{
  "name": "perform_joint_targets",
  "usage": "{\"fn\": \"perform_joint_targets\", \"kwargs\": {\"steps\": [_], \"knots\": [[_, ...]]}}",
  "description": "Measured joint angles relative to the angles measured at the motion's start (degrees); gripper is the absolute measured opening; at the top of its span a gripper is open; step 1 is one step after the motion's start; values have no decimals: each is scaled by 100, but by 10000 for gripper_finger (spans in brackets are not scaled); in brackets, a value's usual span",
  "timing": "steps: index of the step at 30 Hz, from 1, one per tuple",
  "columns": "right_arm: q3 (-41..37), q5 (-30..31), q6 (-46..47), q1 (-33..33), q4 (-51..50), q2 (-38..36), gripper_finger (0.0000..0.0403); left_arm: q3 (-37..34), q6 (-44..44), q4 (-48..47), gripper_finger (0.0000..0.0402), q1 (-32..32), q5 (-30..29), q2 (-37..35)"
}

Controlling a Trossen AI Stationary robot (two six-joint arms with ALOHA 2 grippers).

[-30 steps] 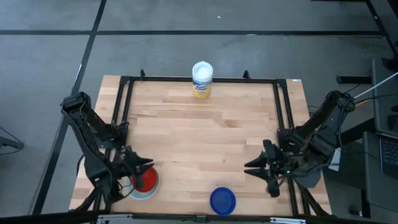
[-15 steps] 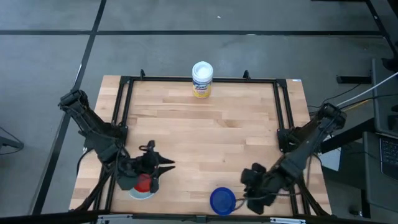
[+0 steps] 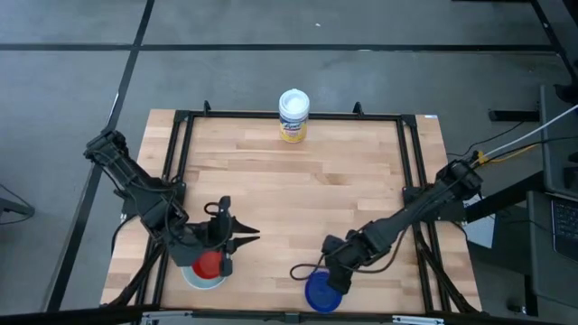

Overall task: Nest bowls inside each other
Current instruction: Stack the blue bowl on top of the red bowl

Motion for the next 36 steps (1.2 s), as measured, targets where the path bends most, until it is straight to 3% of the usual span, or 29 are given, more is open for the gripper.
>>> {"fn": "perform_joint_targets", "kwargs": {"steps": [5, 12, 17, 21, 25, 29, 33, 36], "knots": [[0, -380, -64, 33, 440, 402, 127, 0, -101, -1, 44, -242, -199, 0], [0, -225, 189, 121, 713, 631, 161, 0, -242, -1, 33, -530, -531, -16], [0, -45, 212, 75, 682, 789, 162, 0, -253, -1, 31, -576, -553, -103], [0, 61, 349, 49, 616, 991, 122, 0, -288, -2, 31, -617, -553, -196], [0, 208, 202, 6, 727, 1124, 22, 0, -503, -183, 30, -744, -584, -271], [0, 652, 188, -283, 830, 1085, 8, 0, -1261, -807, 20, -959, -868, -343], [194, 1551, -158, -726, 894, 731, 5, 0, -2419, -1745, 3, -1210, -1381, -341], [519, 2434, -641, -1083, 836, 416, 4, 0, -3209, -2468, 3, -1220, -1400, -322]]}}
